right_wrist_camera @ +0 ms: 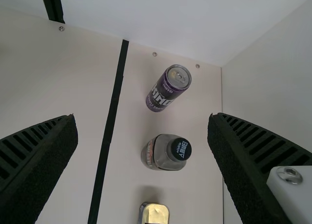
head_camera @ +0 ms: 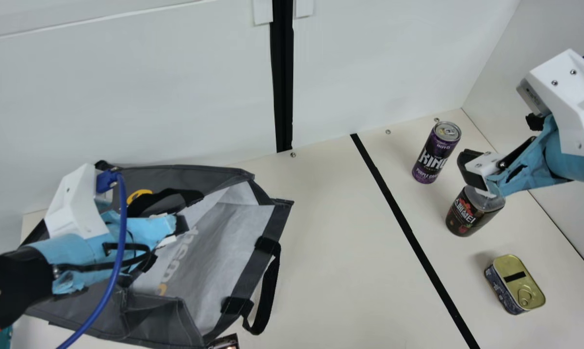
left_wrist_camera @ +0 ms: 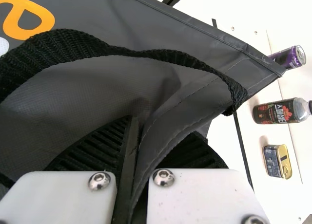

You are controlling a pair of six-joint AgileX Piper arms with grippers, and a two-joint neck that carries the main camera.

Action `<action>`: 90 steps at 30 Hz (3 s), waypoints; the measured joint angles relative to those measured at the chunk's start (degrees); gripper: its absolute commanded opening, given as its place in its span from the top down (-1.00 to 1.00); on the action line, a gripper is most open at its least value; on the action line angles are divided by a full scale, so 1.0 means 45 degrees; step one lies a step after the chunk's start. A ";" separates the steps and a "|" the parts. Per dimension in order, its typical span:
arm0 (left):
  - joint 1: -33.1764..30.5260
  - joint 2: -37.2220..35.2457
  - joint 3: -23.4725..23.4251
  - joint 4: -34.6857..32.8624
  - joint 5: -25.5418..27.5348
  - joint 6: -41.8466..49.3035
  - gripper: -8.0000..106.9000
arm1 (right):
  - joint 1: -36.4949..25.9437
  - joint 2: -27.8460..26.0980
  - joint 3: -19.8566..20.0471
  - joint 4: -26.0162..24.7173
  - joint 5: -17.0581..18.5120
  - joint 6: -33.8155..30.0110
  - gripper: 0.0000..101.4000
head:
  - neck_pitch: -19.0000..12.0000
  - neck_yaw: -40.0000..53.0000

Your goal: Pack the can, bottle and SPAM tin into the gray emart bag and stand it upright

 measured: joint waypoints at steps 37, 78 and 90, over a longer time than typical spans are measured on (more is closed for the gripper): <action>0.0000 0.0000 0.0000 0.0000 0.0000 0.0000 1.00 | 0.0013 0.0000 0.0000 0.0000 0.0000 0.0000 -0.87 | 0.0000 -0.0020; 0.0000 0.0000 0.0000 0.0000 0.0000 0.0000 1.00 | 0.1242 0.3620 -0.2345 -0.2318 -0.0110 0.2056 -0.87 | 0.0000 -0.0020; 0.0000 0.0000 0.0000 0.0000 0.0000 0.0000 1.00 | 0.1242 0.5130 -0.3215 -0.2368 -0.0051 0.2012 -0.87 | 0.0000 0.0000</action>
